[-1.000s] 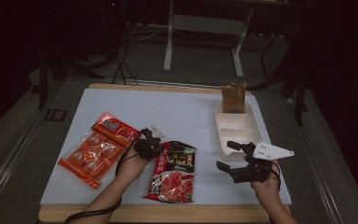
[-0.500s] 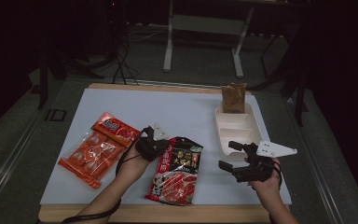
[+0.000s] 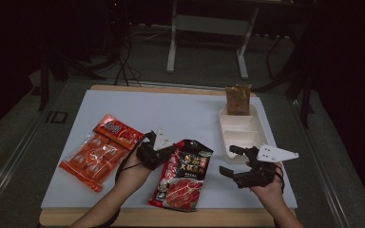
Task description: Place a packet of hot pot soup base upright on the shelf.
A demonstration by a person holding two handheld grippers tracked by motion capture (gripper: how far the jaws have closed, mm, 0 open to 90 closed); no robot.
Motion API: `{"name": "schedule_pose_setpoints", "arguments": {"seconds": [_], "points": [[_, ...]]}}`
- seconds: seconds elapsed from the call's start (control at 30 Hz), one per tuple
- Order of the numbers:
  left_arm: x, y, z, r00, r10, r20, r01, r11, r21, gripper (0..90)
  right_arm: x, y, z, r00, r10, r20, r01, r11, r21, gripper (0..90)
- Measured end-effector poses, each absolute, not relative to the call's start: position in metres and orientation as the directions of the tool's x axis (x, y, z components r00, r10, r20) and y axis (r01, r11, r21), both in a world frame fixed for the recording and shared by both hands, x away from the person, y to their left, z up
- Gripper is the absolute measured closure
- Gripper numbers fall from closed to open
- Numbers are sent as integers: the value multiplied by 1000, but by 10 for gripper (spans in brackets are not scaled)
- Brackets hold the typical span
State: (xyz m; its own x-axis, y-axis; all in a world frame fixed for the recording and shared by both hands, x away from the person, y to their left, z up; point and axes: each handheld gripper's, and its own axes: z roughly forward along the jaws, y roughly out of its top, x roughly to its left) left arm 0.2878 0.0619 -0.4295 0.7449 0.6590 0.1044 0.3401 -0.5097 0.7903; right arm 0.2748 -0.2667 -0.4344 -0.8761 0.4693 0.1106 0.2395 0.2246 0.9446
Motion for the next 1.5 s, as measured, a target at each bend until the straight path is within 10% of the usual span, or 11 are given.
{"name": "schedule_pose_setpoints", "arguments": {"seconds": [0.83,1.5], "points": [[229,61,-365,788,601,134,160,-410,898,885,266,-262,-421,-908,400,122,214,192,958,169],[249,53,-365,772,635,27,150,-223,963,883,287,-264,-401,-872,420,252,296,42,954,667]]}}
